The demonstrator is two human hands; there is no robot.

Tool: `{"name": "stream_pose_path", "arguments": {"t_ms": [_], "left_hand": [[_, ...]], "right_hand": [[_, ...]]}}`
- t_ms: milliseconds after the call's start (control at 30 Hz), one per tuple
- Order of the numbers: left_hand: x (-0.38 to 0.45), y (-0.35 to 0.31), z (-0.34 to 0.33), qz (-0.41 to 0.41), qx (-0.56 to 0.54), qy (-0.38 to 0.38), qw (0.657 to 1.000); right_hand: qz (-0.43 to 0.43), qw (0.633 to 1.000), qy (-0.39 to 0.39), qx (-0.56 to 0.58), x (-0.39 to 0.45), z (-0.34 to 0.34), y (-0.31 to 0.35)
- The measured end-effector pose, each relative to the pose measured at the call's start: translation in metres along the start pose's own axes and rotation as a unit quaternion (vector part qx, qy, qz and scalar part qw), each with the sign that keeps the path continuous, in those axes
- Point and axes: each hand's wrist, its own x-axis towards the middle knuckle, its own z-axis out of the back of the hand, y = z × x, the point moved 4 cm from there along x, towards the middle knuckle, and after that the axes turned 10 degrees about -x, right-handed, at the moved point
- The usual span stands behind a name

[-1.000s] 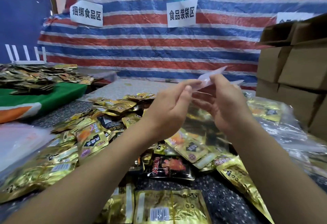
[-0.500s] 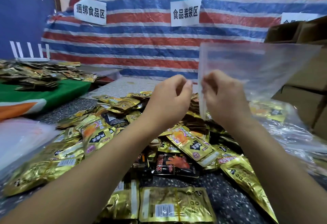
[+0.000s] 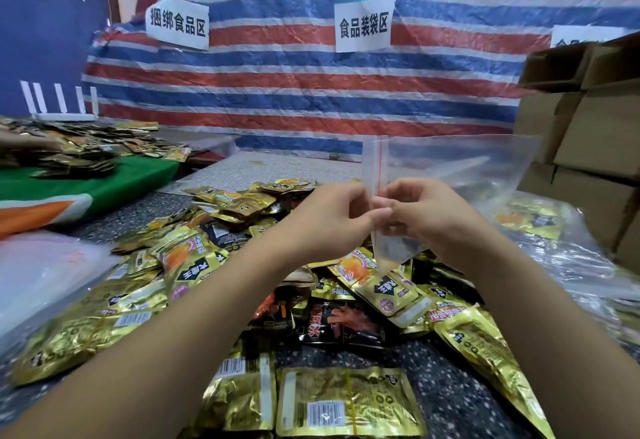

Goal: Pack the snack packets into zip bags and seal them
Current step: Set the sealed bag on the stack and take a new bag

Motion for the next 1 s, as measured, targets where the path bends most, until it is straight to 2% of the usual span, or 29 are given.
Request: {"name": "stream_pose_path", "arguments": {"t_ms": [200, 333, 467, 800, 1000], "left_hand": [[0.000, -0.002, 0.005, -0.035, 0.027, 0.009, 0.999], [-0.002, -0.006, 0.006, -0.040, 0.014, 0.015, 0.999], [-0.003, -0.010, 0.005, -0.038, -0.005, 0.033, 0.999], [-0.004, -0.010, 0.001, -0.036, -0.031, 0.077, 0.996], [-0.005, -0.013, 0.004, -0.014, -0.129, 0.105, 0.986]], "right_hand": [[-0.005, 0.996, 0.087, 0.024, -0.006, 0.003, 0.002], [-0.022, 0.985, 0.141, 0.093, -0.007, 0.007, 0.002], [-0.021, 0.978, 0.181, 0.096, -0.009, 0.012, 0.001], [-0.033, 0.983, 0.168, 0.068, -0.011, 0.013, 0.005], [-0.027, 0.984, 0.147, 0.101, -0.012, 0.011, 0.010]]}}
